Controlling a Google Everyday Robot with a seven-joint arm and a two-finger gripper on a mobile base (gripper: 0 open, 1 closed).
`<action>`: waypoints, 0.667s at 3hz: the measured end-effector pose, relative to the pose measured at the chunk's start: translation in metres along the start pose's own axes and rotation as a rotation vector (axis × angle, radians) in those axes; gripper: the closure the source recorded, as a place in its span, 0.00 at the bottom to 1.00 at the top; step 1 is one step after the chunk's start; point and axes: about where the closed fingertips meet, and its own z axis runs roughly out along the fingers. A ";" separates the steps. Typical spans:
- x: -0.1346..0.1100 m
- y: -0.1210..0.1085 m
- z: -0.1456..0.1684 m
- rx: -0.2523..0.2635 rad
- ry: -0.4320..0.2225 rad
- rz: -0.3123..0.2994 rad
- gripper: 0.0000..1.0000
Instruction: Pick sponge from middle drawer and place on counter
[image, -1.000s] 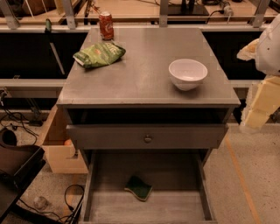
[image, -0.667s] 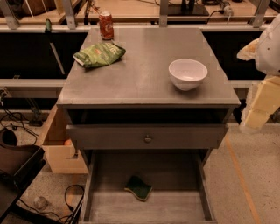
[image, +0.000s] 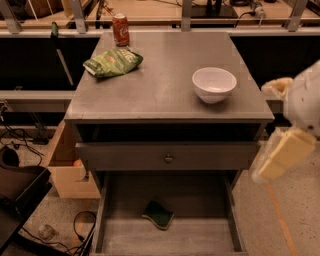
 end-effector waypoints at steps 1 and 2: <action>-0.014 0.050 0.048 -0.026 -0.146 -0.042 0.00; -0.011 0.096 0.118 -0.079 -0.306 -0.001 0.00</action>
Offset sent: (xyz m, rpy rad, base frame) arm 0.0473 0.1012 -0.2491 0.7570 -0.5945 -0.2572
